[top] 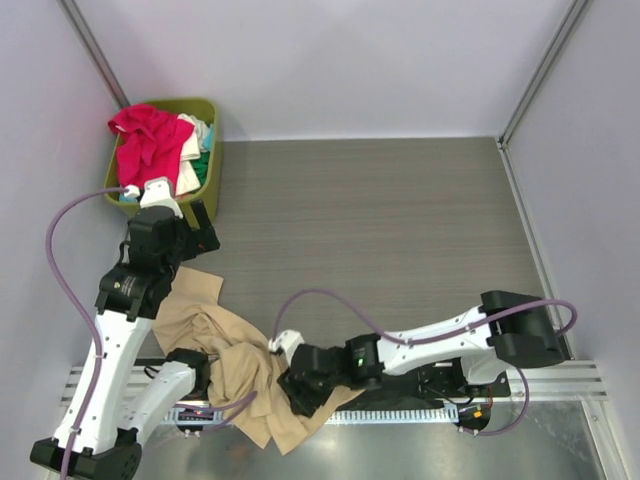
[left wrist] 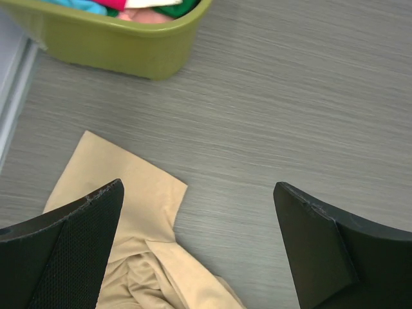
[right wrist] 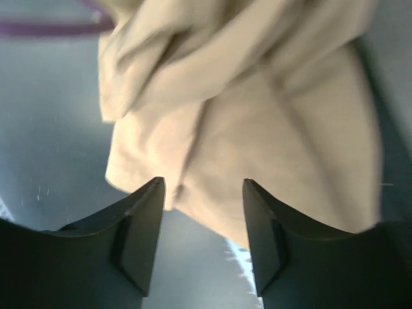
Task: Fold and stack the t-shirts
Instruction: Flatten the tshirt out
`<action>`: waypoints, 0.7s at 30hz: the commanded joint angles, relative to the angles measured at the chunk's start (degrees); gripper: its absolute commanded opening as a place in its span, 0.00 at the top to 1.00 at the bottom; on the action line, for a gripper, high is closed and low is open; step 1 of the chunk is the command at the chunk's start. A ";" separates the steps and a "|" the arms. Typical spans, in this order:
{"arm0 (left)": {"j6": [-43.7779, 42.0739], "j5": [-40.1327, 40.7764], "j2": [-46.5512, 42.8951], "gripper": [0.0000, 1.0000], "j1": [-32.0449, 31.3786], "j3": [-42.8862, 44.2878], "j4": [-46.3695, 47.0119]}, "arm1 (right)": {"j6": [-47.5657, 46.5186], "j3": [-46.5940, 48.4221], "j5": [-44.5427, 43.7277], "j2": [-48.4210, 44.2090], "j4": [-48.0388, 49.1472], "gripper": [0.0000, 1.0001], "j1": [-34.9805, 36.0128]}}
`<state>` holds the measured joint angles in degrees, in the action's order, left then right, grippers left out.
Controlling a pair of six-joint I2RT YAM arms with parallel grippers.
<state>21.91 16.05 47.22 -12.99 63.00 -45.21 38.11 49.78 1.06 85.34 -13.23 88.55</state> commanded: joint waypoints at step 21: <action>-0.64 4.60 -6.70 0.00 0.95 -4.73 3.46 | 9.53 3.22 -4.13 11.43 7.16 0.45 10.41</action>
<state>21.82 19.53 41.15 -12.29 58.74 -43.94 45.78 54.13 -0.86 97.43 -8.88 98.89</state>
